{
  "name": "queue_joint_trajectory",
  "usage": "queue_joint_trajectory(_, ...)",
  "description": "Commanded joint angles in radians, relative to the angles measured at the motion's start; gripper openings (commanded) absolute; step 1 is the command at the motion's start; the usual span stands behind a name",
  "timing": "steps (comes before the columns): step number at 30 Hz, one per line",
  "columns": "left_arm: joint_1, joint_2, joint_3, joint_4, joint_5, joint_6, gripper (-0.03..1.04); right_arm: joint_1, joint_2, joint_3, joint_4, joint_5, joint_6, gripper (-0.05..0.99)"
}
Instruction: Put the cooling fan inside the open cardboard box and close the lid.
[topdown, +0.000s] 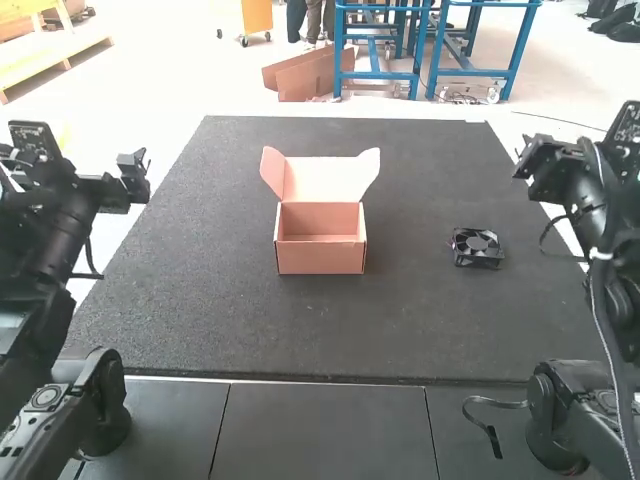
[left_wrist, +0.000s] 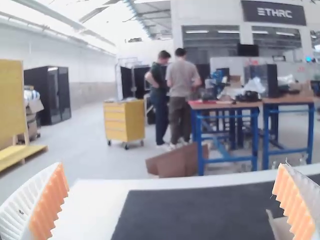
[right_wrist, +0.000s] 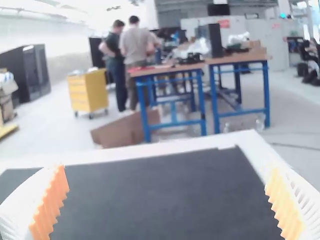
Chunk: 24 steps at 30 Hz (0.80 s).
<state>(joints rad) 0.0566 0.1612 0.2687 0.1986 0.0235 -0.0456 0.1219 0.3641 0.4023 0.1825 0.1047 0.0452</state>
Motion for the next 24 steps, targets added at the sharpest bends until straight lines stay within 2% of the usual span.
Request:
queue_joint_trajectory(1, -0.004, 0.106, 0.112, -0.014, -0.037, 0.001, 0.97, -0.01, 0.121, 0.144, -0.074, 0.062, 0.045, 0.91)
queue_joint_trajectory(5, -0.003, 0.285, 0.253, -0.074, -0.048, 0.001, 0.97, -0.011, 0.271, 0.314, -0.272, 0.061, 0.099, 0.91)
queue_joint_trajectory(7, -0.008, 0.365, 0.339, -0.139, -0.019, 0.0, 0.97, -0.013, 0.319, 0.386, -0.373, 0.046, 0.131, 0.91)
queue_joint_trajectory(9, -0.011, 0.425, 0.409, -0.199, 0.024, -0.004, 0.97, -0.018, 0.329, 0.426, -0.423, -0.025, 0.153, 0.91)
queue_joint_trajectory(10, -0.012, 0.451, 0.437, -0.218, 0.043, -0.01, 0.97, -0.019, 0.335, 0.441, -0.434, -0.037, 0.153, 0.91)
queue_joint_trajectory(13, -0.02, 0.546, 0.475, -0.261, 0.033, -0.016, 0.97, -0.024, 0.386, 0.506, -0.515, -0.115, 0.153, 0.9)
queue_joint_trajectory(14, -0.024, 0.58, 0.483, -0.278, 0.033, -0.017, 0.97, -0.019, 0.404, 0.526, -0.548, -0.117, 0.151, 0.9)
queue_joint_trajectory(15, -0.032, 0.603, 0.492, -0.289, 0.03, -0.02, 0.97, -0.019, 0.426, 0.543, -0.577, -0.111, 0.15, 0.9)
queue_joint_trajectory(17, -0.051, 0.647, 0.506, -0.337, 0.015, -0.02, 0.97, -0.027, 0.464, 0.572, -0.603, -0.111, 0.091, 0.9)
queue_joint_trajectory(19, -0.07, 0.67, 0.504, -0.346, 0.013, -0.019, 0.97, -0.036, 0.51, 0.596, -0.626, -0.103, 0.053, 0.9)
queue_joint_trajectory(22, -0.116, 0.687, 0.503, -0.347, 0.023, -0.016, 0.97, -0.061, 0.601, 0.636, -0.663, -0.114, 0.015, 0.9)
queue_joint_trajectory(24, -0.162, 0.706, 0.511, -0.369, 0.023, -0.017, 0.97, -0.08, 0.659, 0.664, -0.686, -0.119, 0.005, 0.9)
